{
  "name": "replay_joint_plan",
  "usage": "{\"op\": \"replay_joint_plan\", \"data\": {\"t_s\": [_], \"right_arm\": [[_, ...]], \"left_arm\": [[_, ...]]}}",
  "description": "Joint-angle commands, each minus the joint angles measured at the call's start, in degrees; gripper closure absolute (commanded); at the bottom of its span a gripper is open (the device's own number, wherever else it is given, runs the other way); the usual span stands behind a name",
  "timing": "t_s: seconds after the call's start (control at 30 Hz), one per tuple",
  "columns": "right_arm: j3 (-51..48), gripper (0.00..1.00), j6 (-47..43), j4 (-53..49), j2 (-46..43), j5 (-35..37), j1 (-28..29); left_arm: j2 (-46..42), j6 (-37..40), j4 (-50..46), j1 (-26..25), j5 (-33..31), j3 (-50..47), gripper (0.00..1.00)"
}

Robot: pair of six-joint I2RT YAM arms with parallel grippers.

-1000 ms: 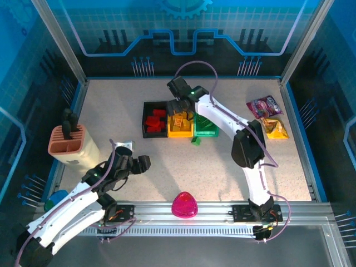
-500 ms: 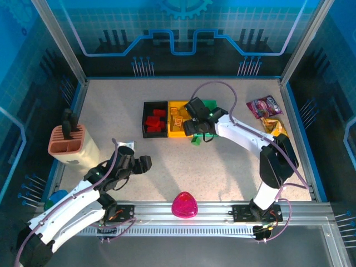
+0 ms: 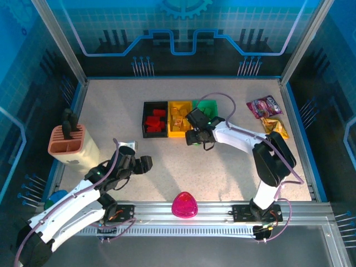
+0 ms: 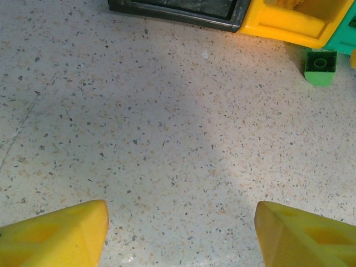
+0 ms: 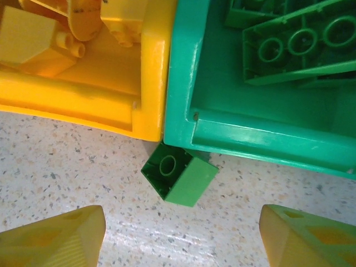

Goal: Sort the legos into containers by color
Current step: Pick up the lego from the center of the table.

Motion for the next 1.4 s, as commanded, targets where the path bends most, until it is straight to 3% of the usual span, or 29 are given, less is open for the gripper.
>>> {"op": "replay_joint_plan", "data": {"t_s": [0.0,0.4,0.77,1.37], "right_arm": [[-0.63,0.27,1.58,2.35,2.72,-1.72,-0.81],[1.17,0.34,2.36,4.06,9.94,-2.92,-1.65],[-0.18,0.54,2.81,5.04,9.69,-3.09,-1.27],[-4.10,0.60,1.44,0.60,-7.00,2.25,0.12]], "left_arm": [[-0.08,-0.39,-0.07,-0.33,-0.71,0.09,0.29],[0.24,-0.39,0.31,-0.45,-1.13,-0.32,0.29],[1.89,0.00,1.60,-0.40,-1.05,0.20,0.29],[4.13,0.74,3.29,-0.46,-0.89,1.22,0.30]]}}
